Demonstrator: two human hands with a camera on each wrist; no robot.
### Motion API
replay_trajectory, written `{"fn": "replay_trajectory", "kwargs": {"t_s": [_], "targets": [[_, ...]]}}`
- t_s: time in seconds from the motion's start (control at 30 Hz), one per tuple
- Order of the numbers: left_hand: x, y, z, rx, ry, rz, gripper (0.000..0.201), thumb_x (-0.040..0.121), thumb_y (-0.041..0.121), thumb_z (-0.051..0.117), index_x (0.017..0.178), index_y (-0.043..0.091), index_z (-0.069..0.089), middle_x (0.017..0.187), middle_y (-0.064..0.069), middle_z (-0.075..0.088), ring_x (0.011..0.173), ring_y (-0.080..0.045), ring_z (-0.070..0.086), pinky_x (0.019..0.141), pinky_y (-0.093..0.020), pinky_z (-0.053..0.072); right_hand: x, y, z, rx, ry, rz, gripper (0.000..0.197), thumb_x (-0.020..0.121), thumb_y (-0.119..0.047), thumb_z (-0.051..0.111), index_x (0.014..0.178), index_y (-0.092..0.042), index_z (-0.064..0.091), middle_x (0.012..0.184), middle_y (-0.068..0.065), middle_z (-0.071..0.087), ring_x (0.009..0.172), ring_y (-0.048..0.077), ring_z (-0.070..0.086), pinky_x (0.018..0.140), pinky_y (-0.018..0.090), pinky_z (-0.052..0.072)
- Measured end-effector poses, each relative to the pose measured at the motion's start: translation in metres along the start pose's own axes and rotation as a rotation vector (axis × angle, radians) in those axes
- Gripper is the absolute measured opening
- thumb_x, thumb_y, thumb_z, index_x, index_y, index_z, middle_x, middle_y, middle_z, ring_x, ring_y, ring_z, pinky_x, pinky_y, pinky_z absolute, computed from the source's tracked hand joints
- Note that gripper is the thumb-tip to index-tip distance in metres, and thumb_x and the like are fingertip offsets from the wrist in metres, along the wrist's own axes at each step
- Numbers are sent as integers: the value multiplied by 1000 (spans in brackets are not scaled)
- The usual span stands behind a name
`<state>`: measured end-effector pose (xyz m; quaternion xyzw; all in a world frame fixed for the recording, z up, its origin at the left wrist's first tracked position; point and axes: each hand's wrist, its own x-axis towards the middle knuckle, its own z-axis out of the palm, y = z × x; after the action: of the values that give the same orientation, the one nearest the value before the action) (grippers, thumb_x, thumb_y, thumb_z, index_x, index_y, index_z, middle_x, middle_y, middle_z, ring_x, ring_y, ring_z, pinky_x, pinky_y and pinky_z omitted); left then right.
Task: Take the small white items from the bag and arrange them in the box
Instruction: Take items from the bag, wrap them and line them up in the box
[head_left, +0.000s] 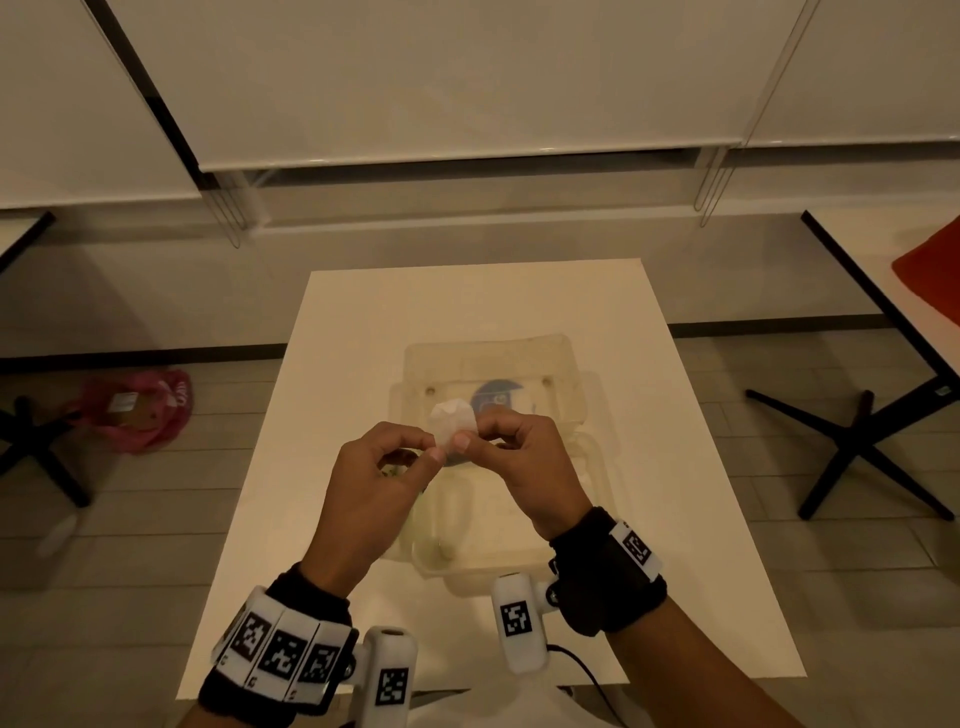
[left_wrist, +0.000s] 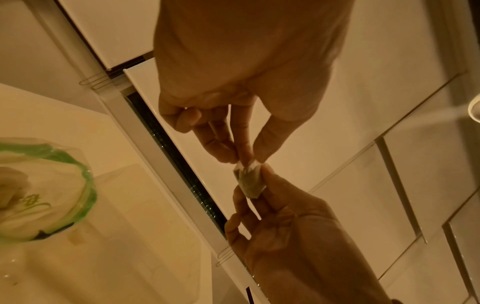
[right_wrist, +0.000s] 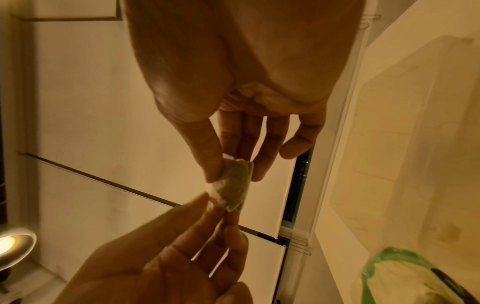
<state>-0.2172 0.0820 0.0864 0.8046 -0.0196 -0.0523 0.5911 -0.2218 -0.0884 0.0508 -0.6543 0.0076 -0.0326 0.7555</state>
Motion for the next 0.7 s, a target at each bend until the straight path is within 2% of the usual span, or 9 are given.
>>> {"fn": "replay_trajectory", "kwargs": {"t_s": [0.07,0.13,0.2,0.27,0.37,0.43,0.5,0.57,0.7], "targets": [[0,1,1,-40,23,-4,5,85,19,76,86,15,74,86,3,72,71,-10,65,66,-27,54,0,-1,0,0,-10,16,9,85,-9,74,86,0,76,89,12,74,86,22,71,77,27,52],[1,1,3,-42,38,6,4,86,17,76,85,15,73,84,2,72,69,-11,65,65,-27,54,0,-4,0,-15,-3,10,7,83,-10,77,84,-3,76,87,11,74,85,23,71,74,28,52],[2,1,3,-28,34,8,4,87,14,75,85,15,72,83,3,71,70,-10,65,65,-28,54,0,-8,-1,6,13,18,5,83,-6,76,79,-9,75,79,0,74,79,13,68,72,24,50],[4,0,3,-20,27,-10,5,88,13,74,85,15,72,81,5,71,71,-9,64,66,-30,55,1,-9,-1,19,29,23,13,84,-3,74,76,-14,74,75,-7,72,77,6,66,74,24,49],[5,-1,4,-60,57,-28,8,89,14,73,83,19,71,77,3,71,72,-15,65,68,-34,54,2,-10,0,-5,84,24,6,81,-6,78,77,-8,75,78,1,73,82,10,67,77,34,52],[4,0,4,-87,90,-25,10,89,16,73,81,21,69,79,0,71,76,-21,66,70,-37,54,1,-10,0,-99,165,2,10,78,-11,82,77,-4,75,82,5,73,86,7,67,78,33,50],[1,4,5,-109,49,-14,6,91,18,71,85,20,70,82,-2,72,80,-22,68,74,-38,55,0,-10,3,-254,225,-93,10,77,-15,83,77,-10,75,83,-2,72,88,6,66,76,25,47],[-2,10,8,-150,-17,-11,5,92,21,69,94,17,72,90,-1,75,85,-17,72,77,-33,56,-2,-11,10,-379,217,-251,6,78,-15,81,81,-13,76,86,-6,71,85,9,64,74,19,46],[-3,15,11,-217,39,-27,18,89,24,69,101,10,68,88,1,77,80,-7,72,69,-20,55,-10,0,19,-715,151,-515,17,83,-15,72,99,-16,75,102,-7,70,94,10,63,82,32,48]]}}
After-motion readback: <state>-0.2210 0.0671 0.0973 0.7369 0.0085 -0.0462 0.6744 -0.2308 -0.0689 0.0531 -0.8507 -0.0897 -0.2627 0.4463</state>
